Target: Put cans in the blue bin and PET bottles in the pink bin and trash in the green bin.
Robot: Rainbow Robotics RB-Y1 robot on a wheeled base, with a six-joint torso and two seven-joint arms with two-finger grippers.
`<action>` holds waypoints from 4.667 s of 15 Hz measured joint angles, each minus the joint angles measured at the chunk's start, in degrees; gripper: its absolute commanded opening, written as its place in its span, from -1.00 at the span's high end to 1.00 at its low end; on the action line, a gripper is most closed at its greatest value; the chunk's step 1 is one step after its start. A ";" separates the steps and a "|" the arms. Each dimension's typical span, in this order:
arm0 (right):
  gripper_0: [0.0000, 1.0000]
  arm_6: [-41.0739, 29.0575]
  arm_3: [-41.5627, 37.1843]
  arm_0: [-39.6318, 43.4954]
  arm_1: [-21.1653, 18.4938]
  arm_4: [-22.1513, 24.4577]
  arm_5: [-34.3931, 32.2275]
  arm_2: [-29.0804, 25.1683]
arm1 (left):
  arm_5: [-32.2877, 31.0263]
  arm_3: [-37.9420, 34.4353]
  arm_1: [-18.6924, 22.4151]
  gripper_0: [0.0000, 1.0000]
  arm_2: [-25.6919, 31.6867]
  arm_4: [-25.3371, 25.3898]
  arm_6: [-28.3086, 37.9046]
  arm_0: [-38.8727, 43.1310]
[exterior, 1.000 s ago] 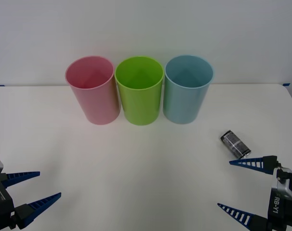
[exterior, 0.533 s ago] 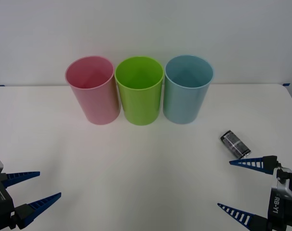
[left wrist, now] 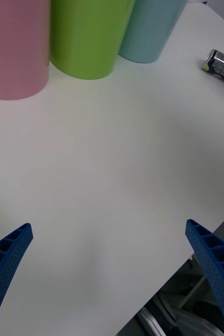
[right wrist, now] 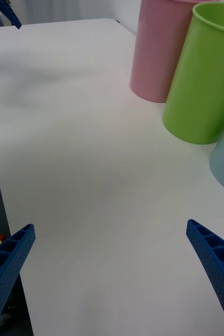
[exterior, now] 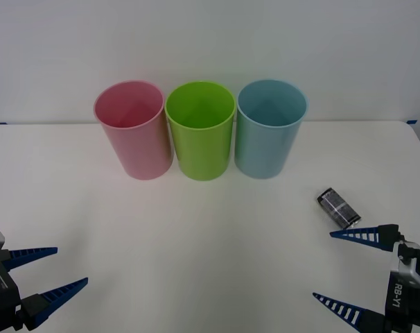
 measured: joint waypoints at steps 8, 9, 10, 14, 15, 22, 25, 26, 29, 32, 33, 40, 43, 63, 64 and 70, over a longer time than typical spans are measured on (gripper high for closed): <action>-1.00 -3.68 -3.00 -0.95 -1.67 -5.93 -1.37 -10.81 | 0.00 0.00 0.00 -1.00 0.00 0.00 0.00 0.00; -1.00 -5.56 -3.00 -1.22 -2.14 -5.76 -1.36 -11.72 | 0.00 0.00 0.00 -1.00 0.00 0.00 0.00 0.00; -1.00 -7.76 -3.00 -1.82 -2.72 -4.95 -1.31 -12.73 | 0.00 0.00 0.00 -1.00 0.00 0.00 0.00 0.00; -1.00 -14.48 -3.00 -4.51 -3.00 1.97 -0.18 -14.08 | 0.00 0.00 0.00 -1.00 0.00 0.00 0.00 0.00; -1.00 -16.02 -2.99 -5.18 -3.00 3.78 0.05 -13.94 | 0.00 0.00 0.00 -1.00 0.00 0.00 0.00 0.00; -1.00 -25.94 -2.97 -9.84 -4.06 20.26 2.86 -9.92 | 0.00 0.00 0.00 -1.00 0.00 0.00 0.00 0.00; -1.00 -29.13 -0.49 -12.78 -4.38 26.59 2.89 -6.69 | 0.00 0.00 0.00 -1.00 0.00 0.00 0.00 0.00; -1.00 -29.47 1.17 -14.33 -4.42 28.28 2.90 -5.69 | 0.00 0.00 0.00 -1.00 0.00 0.00 0.00 0.00; -1.00 -29.65 5.53 -16.44 -4.86 29.60 2.83 -4.39 | 0.00 0.00 0.00 -1.00 0.00 0.00 0.00 0.00; -1.00 -29.44 8.09 -16.77 -5.07 31.10 2.58 -4.38 | 0.00 0.00 0.00 -1.00 0.00 0.00 0.00 0.00; -1.00 -29.63 8.55 -16.78 -5.03 32.23 2.50 -4.35 | 0.00 0.00 0.00 -1.00 0.00 0.00 0.00 0.00; -1.00 -30.34 13.53 -19.56 -3.40 39.07 2.54 -2.05 | 0.00 0.00 0.00 -1.00 0.00 0.00 0.00 0.00; -1.00 -30.36 16.75 -22.45 0.12 42.81 2.54 -1.14 | 0.00 0.00 0.00 -1.00 0.00 0.00 0.00 0.00; -1.00 -31.86 30.76 -31.89 4.56 47.45 7.53 5.63 | 0.00 0.00 0.00 -1.00 0.00 0.00 0.00 0.00; -1.00 -31.84 31.58 -32.40 4.56 47.46 7.55 5.84 | 0.00 0.00 0.00 -1.00 0.00 0.00 0.00 0.00; -1.00 -31.68 35.52 -34.79 4.51 47.32 8.35 7.43 | 0.00 0.00 0.00 -1.00 0.00 0.00 0.00 0.00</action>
